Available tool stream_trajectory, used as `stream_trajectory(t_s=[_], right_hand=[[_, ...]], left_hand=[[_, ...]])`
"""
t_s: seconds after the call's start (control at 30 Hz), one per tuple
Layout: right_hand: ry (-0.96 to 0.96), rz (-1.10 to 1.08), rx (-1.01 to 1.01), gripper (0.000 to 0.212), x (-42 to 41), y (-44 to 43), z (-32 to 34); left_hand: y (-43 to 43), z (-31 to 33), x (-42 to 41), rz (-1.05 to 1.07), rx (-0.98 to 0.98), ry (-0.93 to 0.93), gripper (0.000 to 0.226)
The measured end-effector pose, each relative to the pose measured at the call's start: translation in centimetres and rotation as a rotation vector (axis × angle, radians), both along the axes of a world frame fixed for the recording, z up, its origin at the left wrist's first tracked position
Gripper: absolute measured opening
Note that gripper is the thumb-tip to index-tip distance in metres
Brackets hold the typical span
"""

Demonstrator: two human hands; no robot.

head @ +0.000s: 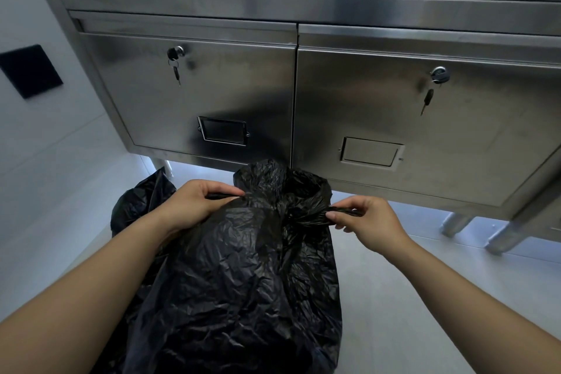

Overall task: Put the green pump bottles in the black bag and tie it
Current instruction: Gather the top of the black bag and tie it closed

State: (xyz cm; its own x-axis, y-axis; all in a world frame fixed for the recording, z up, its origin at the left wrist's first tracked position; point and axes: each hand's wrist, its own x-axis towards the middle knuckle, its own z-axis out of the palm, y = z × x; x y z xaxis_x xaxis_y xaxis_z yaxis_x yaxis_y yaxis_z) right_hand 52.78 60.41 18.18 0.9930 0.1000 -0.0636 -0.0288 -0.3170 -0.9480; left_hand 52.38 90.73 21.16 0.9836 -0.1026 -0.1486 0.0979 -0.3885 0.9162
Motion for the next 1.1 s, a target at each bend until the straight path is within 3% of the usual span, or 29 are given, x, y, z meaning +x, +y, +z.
stream_trajectory(t_s=[0.33, 0.53, 0.63, 0.73, 0.8, 0.93, 1.0, 1.1], right_hand=[[0.027, -0.006, 0.082, 0.014, 0.1, 0.7, -0.8], [0.019, -0.024, 0.153, 0.020, -0.3, 0.8, 0.1], [0.005, -0.039, 0.134, 0.011, -0.3, 0.8, 0.1], [-0.002, -0.053, 0.110, 0.015, -0.3, 0.6, 0.0], [-0.007, -0.054, 0.108, 0.013, -0.3, 0.7, 0.0], [-0.021, -0.047, 0.089, 0.013, -0.3, 0.8, -0.1], [-0.024, -0.042, 0.093, 0.014, -0.4, 0.8, 0.0], [-0.033, -0.035, 0.092, 0.017, -0.4, 0.8, -0.1]], left_hand=[[-0.9, 0.4, -0.3, 0.068, 0.064, -0.093, 0.015], [-1.7, 1.2, -0.9, 0.058, -0.025, 0.004, 0.030], [-1.5, 1.1, -0.9, 0.061, -0.039, 0.078, 0.025], [-1.3, 1.0, -0.8, 0.114, -0.038, 0.113, 0.020], [-1.3, 1.1, -0.7, 0.128, 0.028, 0.107, 0.019], [-1.2, 1.5, -0.9, 0.023, 0.396, 0.101, 0.026], [-1.1, 1.5, -1.0, -0.001, 0.424, 0.147, 0.031], [-1.0, 1.4, -0.9, 0.040, 0.338, 0.136, 0.020]])
